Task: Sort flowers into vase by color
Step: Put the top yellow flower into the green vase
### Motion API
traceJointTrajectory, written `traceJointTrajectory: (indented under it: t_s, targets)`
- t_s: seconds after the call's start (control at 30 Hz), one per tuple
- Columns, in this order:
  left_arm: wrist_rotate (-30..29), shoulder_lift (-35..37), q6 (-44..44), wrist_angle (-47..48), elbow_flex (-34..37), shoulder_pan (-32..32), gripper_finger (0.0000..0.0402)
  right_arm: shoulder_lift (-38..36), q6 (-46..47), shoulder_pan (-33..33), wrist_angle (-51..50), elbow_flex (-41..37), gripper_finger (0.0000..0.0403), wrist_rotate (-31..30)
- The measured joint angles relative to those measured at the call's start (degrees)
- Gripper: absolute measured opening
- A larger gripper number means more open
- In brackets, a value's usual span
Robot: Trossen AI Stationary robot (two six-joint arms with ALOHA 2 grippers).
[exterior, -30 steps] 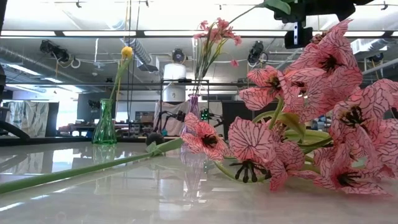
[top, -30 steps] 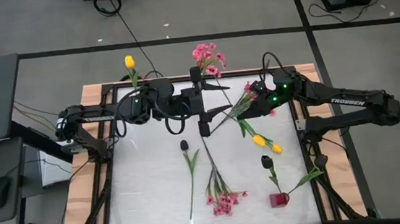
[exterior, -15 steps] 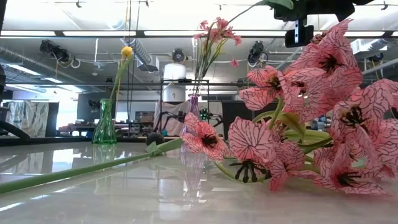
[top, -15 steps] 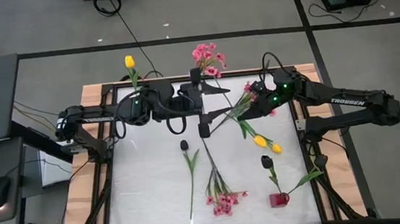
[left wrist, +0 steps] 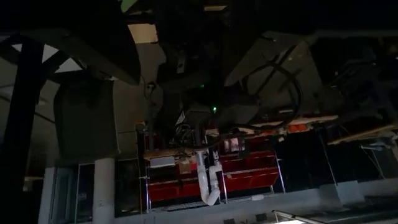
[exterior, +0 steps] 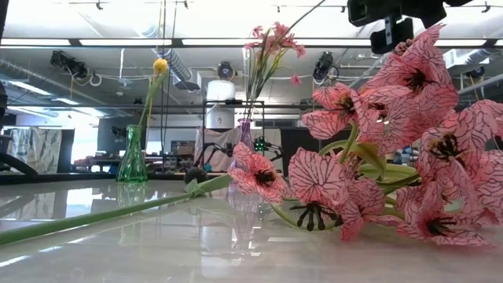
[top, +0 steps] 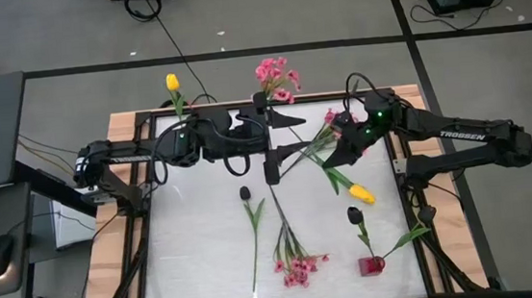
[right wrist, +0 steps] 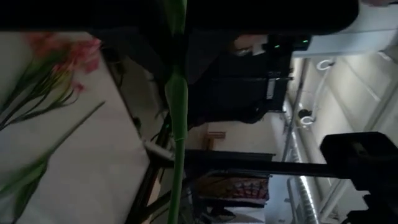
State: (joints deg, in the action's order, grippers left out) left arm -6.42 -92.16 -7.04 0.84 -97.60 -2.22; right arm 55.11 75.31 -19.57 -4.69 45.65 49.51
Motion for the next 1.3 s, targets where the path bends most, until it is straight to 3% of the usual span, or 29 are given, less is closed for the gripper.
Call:
traceJointTrajectory:
  t_s: [0.67, 1.0, 1.3]
  targets:
    - [0.0, 0.0, 0.3, -0.2, 0.0, 0.1, 0.0233, 0.0, 22.4, 0.0, 7.6, 0.0, 0.0043, 13.0]
    - [0.0, 0.0, 0.3, -0.2, 0.0, 0.2, 0.0233, 0.0, 32.0, 0.0, 16.6, 0.0, 0.0043, 14.6]
    - [0.0, 0.0, 0.3, -0.1, 0.0, 0.2, 0.0233, 0.0, 35.9, 0.0, 18.7, 0.0, 0.0043, 14.1]
